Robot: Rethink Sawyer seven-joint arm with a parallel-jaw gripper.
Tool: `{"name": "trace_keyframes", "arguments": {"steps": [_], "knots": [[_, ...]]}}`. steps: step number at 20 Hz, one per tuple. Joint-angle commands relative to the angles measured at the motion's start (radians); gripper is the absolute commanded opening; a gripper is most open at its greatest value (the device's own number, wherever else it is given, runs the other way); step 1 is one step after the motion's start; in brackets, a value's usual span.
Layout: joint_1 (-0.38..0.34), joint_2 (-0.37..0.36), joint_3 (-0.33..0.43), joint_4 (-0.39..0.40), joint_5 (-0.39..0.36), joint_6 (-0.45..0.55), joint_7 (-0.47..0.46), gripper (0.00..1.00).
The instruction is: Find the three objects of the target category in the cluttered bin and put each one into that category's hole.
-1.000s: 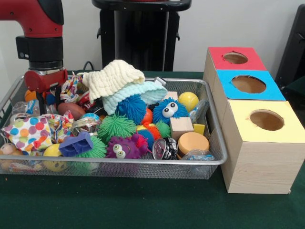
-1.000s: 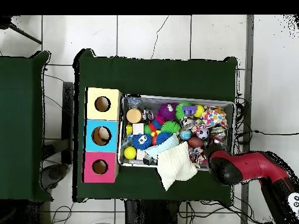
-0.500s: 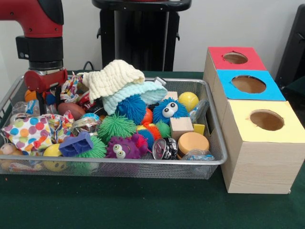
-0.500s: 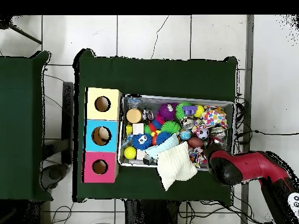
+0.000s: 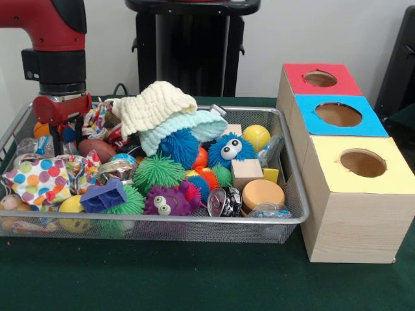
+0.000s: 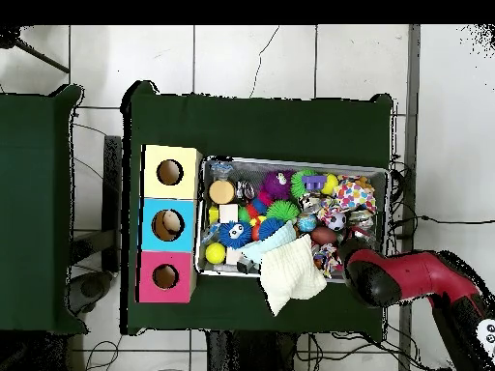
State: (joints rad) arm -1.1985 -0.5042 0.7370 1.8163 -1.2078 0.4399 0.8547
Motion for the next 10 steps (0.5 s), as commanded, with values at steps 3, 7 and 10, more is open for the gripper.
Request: {"name": "trace_keyframes", "arguments": {"steps": [3,7,10], "knots": [[0.002,0.03,0.012,-0.002,-0.05,-0.011,-0.22,1.0],[0.02,0.024,-0.02,0.01,-0.056,-0.035,-0.111,1.0],[0.098,0.023,-0.163,0.017,-0.087,-0.165,0.245,1.0]]}}
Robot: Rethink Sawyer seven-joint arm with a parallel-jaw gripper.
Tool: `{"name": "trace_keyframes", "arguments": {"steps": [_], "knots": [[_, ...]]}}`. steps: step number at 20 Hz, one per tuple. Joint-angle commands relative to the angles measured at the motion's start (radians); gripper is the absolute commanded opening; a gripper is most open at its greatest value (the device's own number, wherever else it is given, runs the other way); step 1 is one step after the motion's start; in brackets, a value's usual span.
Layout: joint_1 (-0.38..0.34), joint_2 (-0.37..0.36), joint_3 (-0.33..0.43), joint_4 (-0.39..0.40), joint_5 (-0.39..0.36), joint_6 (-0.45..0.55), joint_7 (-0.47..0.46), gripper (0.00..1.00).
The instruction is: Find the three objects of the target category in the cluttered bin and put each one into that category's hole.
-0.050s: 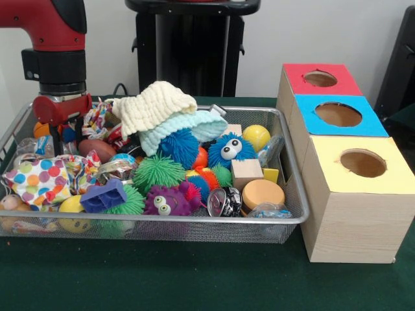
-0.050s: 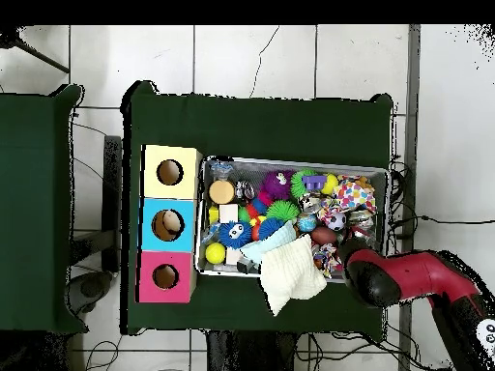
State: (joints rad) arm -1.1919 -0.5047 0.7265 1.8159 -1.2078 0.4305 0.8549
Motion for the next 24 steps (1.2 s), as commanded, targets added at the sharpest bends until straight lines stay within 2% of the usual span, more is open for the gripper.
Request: {"name": "trace_keyframes", "arguments": {"steps": [1,3,5,7,9,16,21,24], "knots": [[0.134,0.03,-0.225,0.01,-0.099,-0.221,0.393,1.0],[0.223,0.08,-0.388,-0.033,-0.038,-0.353,0.588,1.0],[0.235,0.136,-0.461,-0.045,0.087,-0.41,0.63,1.0],[0.217,0.17,-0.48,-0.041,0.182,-0.422,0.628,1.0],[0.208,0.189,-0.493,-0.042,0.243,-0.43,0.614,1.0],[0.191,0.22,-0.525,-0.052,0.286,-0.478,0.544,1.0],[0.186,0.215,-0.521,-0.046,0.317,-0.473,0.515,1.0],[0.154,0.195,-0.494,-0.023,0.338,-0.427,0.49,1.0]]}}
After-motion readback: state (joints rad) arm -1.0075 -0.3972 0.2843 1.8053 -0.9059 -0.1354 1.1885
